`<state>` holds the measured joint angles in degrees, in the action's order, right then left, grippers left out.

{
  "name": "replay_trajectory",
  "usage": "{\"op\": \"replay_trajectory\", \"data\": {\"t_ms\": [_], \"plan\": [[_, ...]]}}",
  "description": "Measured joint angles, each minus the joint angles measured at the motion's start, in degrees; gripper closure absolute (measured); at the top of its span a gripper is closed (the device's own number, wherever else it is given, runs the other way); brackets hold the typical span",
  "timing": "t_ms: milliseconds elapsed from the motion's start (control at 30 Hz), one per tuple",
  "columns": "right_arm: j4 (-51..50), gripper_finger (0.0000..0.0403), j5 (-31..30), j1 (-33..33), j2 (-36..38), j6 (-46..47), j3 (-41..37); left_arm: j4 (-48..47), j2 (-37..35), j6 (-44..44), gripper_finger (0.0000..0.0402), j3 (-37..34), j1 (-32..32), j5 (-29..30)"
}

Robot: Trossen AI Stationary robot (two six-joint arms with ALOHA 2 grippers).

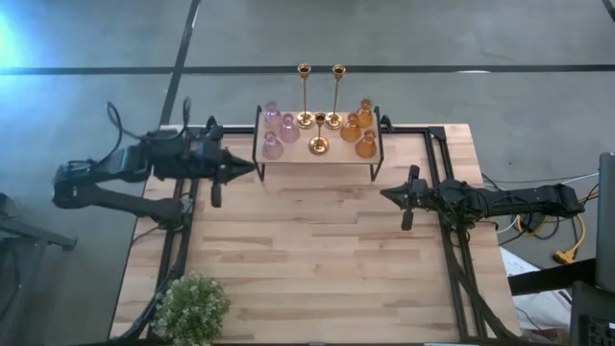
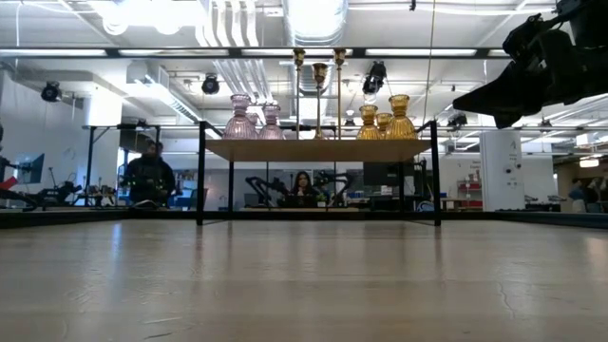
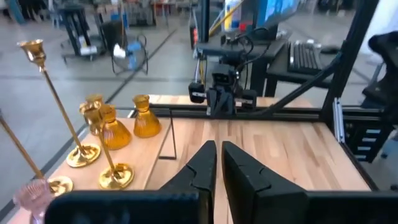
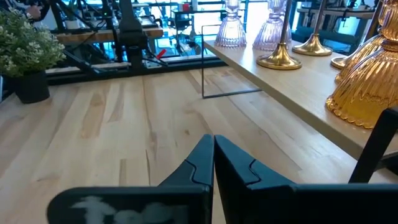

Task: Pick & Place candle stick holders
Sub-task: Return to Home Position

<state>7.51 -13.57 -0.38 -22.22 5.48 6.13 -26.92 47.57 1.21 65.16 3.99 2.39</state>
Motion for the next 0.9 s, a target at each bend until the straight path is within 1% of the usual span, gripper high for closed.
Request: {"op": "replay_trajectory", "data": {"t_ms": [100, 267, 467, 567, 667, 767, 800, 900], "plan": [[0.0, 0.0394, -0.01, 0.0, 0.0, 0.08, 0.0, 6.49, -7.74, 0.56, 0.0374, -11.65, 0.0, -1.18], [0.0, 0.0394, -0.02, 0.0, 0.0, 0.06, 0.0, 12.72, -19.25, 2.72, 0.0374, -29.25, 0.0, -2.1], [0.0, 0.0394, -0.01, 0.0, 0.0, -0.07, 0.0, 23.52, -31.14, 2.82, 0.0374, -46.11, -0.02, -2.8], [0.0, 0.0394, -0.01, 0.0, 0.0, 0.05, 0.0, 27.63, -36.57, 2.75, 0.0374, -52.57, -0.02, -2.85], [0.02, 0.0394, -0.01, 0.0, 0.0, -0.02, -0.02, 30.57, -41.99, 2.4, 0.0374, -57.2, -0.02, -2.86], [0.02, 0.0394, -0.01, 0.0, 0.0, -0.03, -0.02, 29.62, -46.48, 1.9, 0.0374, -60.5, -0.02, -2.9], [0.04, 0.0394, -0.03, 0.0, 0.0, -0.08, -0.02, 29.87, -47.62, 1.88, 0.0374, -61.17, -0.02, -2.89], [0.04, 0.0394, -0.05, -0.02, -0.04, 0.02, -0.02, 29.74, -47.52, 1.88, 0.0374, -62.8, -0.04, -2.9]]}}
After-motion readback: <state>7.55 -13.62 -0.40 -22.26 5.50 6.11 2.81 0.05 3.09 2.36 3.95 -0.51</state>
